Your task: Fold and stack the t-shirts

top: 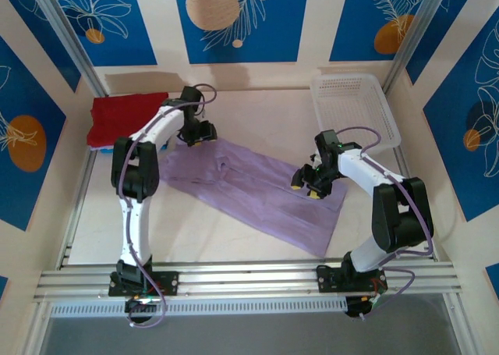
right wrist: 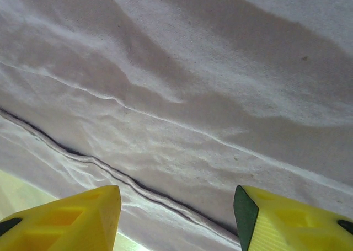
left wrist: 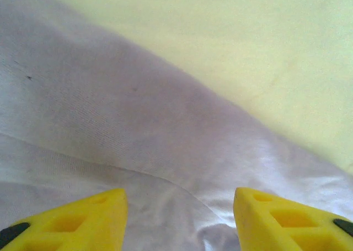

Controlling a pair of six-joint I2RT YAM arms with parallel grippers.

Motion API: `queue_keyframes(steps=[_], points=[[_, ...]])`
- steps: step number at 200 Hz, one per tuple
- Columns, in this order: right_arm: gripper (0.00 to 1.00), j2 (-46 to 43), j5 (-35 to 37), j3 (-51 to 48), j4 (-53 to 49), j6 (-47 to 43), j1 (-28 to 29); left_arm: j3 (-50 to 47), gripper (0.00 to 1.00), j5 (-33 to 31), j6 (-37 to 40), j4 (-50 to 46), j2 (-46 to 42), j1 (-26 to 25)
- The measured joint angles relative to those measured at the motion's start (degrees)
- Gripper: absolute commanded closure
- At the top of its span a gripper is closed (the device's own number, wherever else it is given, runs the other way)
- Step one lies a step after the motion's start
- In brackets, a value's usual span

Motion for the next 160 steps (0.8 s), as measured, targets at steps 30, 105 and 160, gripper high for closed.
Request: queue_keyframes(steps=[30, 105, 160], points=[[0.42, 3.2, 1.7, 2.8, -1.5, -1.8, 0.0, -2.8, 0.45, -0.3, -0.4, -1.0, -4.8, -0.3], [0.42, 13.5, 3.1, 9.2, -1.3, -4.6, 0.0, -26.0, 0.44, -0.3, -3.8, 2.7, -13.2, -1.0], [0.42, 13.9, 3.2, 7.5, -0.3, -4.9, -0.1, -26.6, 0.44, -0.3, -4.5, 5.2, -11.2, -1.3]])
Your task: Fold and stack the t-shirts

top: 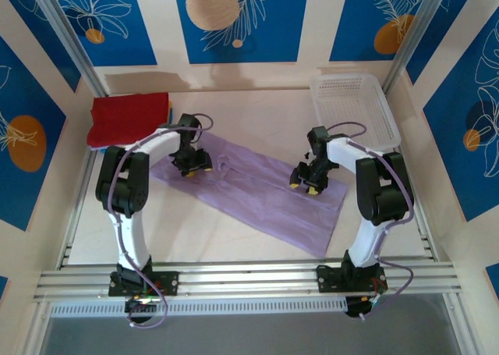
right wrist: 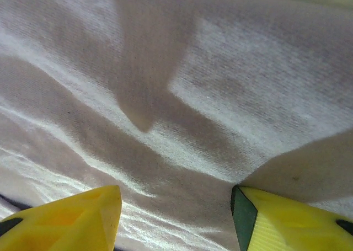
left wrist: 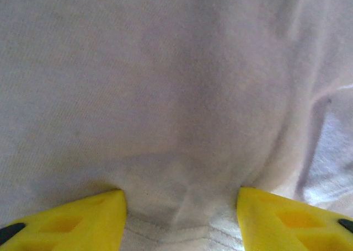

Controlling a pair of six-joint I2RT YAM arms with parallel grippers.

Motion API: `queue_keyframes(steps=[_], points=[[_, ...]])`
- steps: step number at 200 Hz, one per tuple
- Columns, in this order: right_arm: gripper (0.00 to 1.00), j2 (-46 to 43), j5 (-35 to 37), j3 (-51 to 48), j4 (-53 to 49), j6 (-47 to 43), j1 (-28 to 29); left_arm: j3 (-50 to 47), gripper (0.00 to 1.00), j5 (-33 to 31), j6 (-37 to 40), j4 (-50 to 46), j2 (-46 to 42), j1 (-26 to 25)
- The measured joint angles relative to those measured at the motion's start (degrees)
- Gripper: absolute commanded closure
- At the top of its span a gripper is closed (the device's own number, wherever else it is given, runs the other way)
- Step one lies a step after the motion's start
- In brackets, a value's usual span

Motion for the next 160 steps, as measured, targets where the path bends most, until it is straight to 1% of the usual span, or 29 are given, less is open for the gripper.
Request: queue_keyframes(steps=[22, 54, 97, 122, 139, 160], points=[[0.42, -1.8, -1.2, -2.5, 0.8, 0.3, -0.3, 3.7, 0.44, 0.0, 0.3, -0.4, 2.4, -0.1], [0.43, -5.4, -3.0, -7.1, 1.0, 1.2, -0.9, 12.2, 0.43, 0.0, 2.0, -1.6, 8.0, -0.6], [0.43, -9.0, -7.5, -12.0, 0.0, 2.9, -0.1, 31.3, 0.43, 0.5, 3.7, -5.6, 19.4, -1.9], [0.43, -9.6, -10.1, -13.0, -0.8, 3.7, 1.9, 42.8, 0.42, 1.1, 3.6, -7.6, 25.7, -2.1], [0.43, -10.2, -11.5, -13.2, -1.2, 4.3, 3.1, 47.6, 0.42, 0.9, 3.0, -9.8, 27.1, -2.4], [0.43, -11.5, -12.4, -13.3, -1.4, 5.2, 4.0, 48.1, 0.41, 0.9, 1.8, -10.6, 25.5, -2.9]])
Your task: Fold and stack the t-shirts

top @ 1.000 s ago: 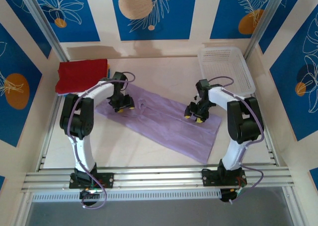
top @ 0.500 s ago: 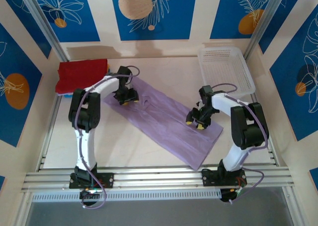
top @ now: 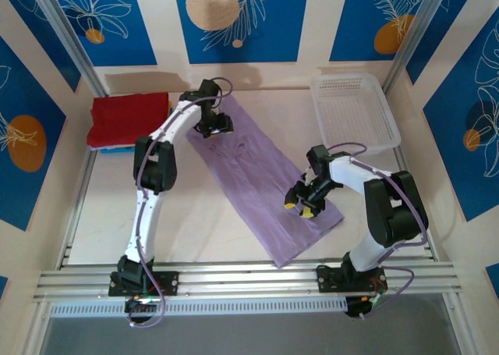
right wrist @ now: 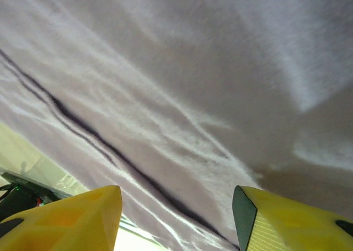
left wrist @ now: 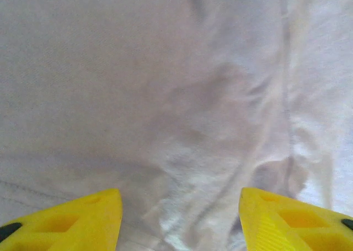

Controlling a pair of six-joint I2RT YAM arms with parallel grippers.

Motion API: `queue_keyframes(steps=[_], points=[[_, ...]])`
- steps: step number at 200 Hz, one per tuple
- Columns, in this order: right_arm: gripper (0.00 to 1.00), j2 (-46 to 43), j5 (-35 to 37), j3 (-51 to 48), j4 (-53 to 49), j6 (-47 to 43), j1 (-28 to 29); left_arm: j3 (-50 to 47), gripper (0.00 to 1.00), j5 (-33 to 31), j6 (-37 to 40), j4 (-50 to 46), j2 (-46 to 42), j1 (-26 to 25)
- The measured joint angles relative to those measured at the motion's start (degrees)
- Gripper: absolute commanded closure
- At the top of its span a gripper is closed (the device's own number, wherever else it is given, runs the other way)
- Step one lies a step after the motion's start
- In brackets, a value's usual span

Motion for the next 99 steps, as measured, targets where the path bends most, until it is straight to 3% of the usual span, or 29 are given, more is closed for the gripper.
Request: queue_keyframes(steps=[46, 99], points=[[0.41, -1.5, 1.3, 0.5, -0.6, 0.8, 0.1, -16.4, 0.41, 0.1, -3.3, 4.6, -10.9, -1.0], [0.41, 1.2, 4.5, 2.6, -1.2, 0.3, -0.3, -25.7, 0.4, 1.2, -6.4, 10.5, -11.6, -1.5]])
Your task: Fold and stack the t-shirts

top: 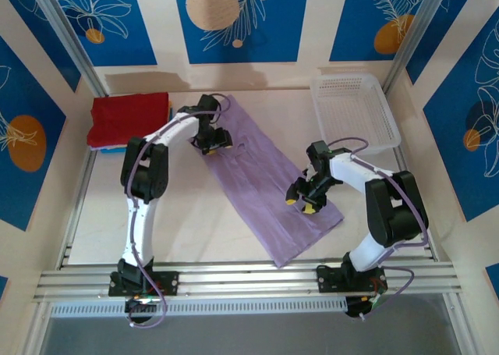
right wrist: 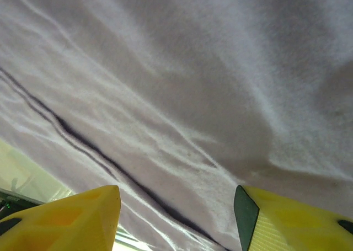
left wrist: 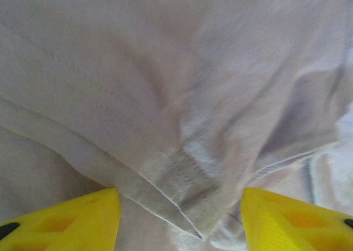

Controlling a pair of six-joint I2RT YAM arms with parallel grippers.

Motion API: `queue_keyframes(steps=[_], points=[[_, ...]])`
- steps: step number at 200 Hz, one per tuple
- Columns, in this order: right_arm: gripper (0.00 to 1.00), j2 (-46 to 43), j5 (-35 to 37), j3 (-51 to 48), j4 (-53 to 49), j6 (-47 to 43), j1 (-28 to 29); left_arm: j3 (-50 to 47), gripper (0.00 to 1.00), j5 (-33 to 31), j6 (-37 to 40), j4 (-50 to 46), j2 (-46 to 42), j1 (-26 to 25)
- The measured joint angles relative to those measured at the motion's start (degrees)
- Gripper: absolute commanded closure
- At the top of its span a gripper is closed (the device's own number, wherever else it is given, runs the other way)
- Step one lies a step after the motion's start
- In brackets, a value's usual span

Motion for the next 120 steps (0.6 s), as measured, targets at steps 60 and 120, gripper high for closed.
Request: queue_keyframes(steps=[60, 120], points=[[0.44, 2.5, -1.3, -1.3, 2.5, 0.5, 1.5, -4.1, 0.39, 0.5, -1.5, 4.8, -1.2, -0.4], [0.44, 2.3, -7.1, -3.8, 7.8, 7.9, 11.7, 6.0, 0.39, 1.2, -0.7, 1.8, 5.0, -0.4]])
